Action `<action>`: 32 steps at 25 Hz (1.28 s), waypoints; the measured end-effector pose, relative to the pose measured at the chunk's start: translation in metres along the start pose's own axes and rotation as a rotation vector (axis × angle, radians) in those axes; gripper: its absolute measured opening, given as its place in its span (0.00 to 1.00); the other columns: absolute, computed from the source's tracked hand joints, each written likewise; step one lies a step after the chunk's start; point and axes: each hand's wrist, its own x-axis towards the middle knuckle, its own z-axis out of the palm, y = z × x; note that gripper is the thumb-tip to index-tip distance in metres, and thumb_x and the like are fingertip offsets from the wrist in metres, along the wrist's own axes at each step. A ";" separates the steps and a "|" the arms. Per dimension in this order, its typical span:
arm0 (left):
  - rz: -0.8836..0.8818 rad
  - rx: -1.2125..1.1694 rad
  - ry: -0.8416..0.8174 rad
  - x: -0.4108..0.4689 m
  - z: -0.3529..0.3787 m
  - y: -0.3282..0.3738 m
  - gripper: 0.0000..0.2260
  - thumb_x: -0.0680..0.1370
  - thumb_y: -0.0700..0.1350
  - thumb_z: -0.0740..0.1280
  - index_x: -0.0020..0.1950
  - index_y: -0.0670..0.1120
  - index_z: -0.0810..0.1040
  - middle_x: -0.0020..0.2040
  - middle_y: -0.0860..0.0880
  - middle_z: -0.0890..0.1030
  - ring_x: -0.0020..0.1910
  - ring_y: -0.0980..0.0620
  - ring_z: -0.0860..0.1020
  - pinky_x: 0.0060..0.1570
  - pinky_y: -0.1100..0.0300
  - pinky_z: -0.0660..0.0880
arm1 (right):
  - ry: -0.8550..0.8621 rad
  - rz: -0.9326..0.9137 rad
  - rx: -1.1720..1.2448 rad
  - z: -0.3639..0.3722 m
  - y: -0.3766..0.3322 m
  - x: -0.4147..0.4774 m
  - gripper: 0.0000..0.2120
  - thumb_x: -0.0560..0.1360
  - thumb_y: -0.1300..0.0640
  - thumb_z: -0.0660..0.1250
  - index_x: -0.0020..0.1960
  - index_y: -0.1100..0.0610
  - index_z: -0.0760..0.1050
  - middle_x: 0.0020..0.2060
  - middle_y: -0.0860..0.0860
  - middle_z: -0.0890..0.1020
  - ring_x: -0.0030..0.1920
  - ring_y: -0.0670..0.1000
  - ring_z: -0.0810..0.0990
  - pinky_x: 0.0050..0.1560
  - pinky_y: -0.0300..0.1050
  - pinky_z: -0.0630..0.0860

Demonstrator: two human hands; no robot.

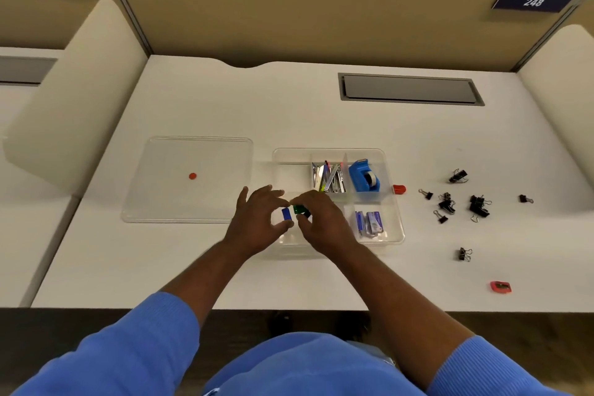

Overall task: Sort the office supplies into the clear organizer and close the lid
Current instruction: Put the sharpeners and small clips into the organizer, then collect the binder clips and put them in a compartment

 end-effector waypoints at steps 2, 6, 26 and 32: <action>-0.003 0.014 -0.015 -0.002 -0.002 -0.001 0.25 0.74 0.58 0.74 0.69 0.55 0.75 0.74 0.54 0.71 0.78 0.53 0.61 0.78 0.42 0.46 | 0.001 0.013 -0.011 0.003 -0.001 -0.001 0.15 0.74 0.62 0.71 0.60 0.54 0.79 0.54 0.50 0.82 0.55 0.50 0.78 0.56 0.47 0.78; 0.021 0.031 -0.040 -0.002 -0.006 0.002 0.33 0.74 0.63 0.71 0.76 0.55 0.67 0.79 0.54 0.64 0.80 0.53 0.54 0.78 0.43 0.45 | 0.014 0.021 -0.126 -0.001 0.007 -0.010 0.24 0.73 0.54 0.75 0.68 0.51 0.75 0.66 0.50 0.78 0.69 0.50 0.72 0.71 0.48 0.66; 0.277 0.122 -0.233 0.049 0.111 0.195 0.35 0.76 0.65 0.67 0.78 0.57 0.60 0.81 0.54 0.58 0.80 0.54 0.53 0.78 0.43 0.44 | 0.088 0.384 -0.236 -0.158 0.147 -0.169 0.29 0.75 0.45 0.71 0.73 0.46 0.68 0.76 0.46 0.67 0.77 0.49 0.62 0.78 0.54 0.57; 0.243 0.105 -0.233 0.081 0.147 0.240 0.33 0.77 0.59 0.69 0.79 0.52 0.62 0.80 0.51 0.63 0.79 0.54 0.58 0.78 0.43 0.42 | 0.009 0.459 -0.209 -0.206 0.217 -0.221 0.32 0.70 0.60 0.69 0.72 0.44 0.69 0.75 0.43 0.67 0.75 0.50 0.64 0.74 0.45 0.60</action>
